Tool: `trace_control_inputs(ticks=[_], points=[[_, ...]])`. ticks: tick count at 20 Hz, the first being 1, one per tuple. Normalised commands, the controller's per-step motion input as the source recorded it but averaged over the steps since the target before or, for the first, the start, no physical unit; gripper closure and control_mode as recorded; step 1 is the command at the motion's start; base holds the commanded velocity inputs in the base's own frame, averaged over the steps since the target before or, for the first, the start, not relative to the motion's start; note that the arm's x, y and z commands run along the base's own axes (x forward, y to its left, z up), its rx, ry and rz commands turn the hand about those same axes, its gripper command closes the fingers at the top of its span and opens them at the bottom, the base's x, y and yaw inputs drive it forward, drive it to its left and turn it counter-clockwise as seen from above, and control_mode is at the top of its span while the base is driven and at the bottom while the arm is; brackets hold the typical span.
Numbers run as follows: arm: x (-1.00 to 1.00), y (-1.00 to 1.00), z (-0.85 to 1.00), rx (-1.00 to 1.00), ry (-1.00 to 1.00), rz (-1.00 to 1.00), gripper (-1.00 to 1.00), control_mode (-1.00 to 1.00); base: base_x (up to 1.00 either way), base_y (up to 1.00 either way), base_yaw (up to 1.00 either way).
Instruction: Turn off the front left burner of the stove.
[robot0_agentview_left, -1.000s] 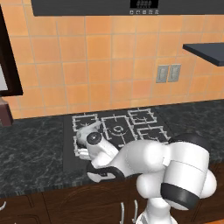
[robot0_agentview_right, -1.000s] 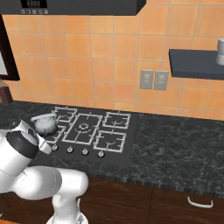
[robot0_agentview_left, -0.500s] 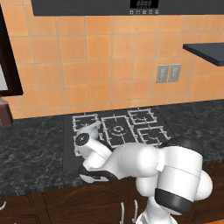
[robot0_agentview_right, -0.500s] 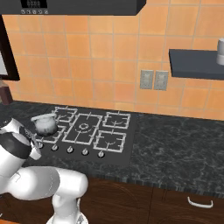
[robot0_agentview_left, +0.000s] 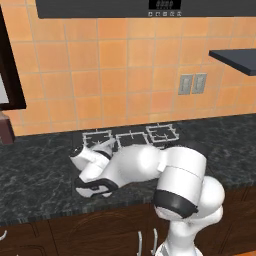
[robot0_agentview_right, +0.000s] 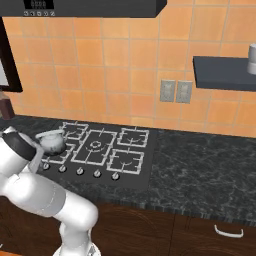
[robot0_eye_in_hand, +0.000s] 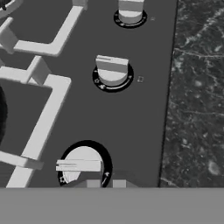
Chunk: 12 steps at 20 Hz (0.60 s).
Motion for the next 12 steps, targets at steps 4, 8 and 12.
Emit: trace_control_inputs(ticks=[4,8,12], points=[[-0.03,-0.17,0.00,0.03,-0.05,-0.42,1.00,-1.00,0.00,0.00,0.00],[-0.38,-0.08,0.04,0.02,-0.15,-0.35,1.00,-1.00,0.00,0.00,0.00],[-0.21,0.00,0.04,0.00,-0.04,-0.06,1.00,-1.00,0.00,0.00,0.00]])
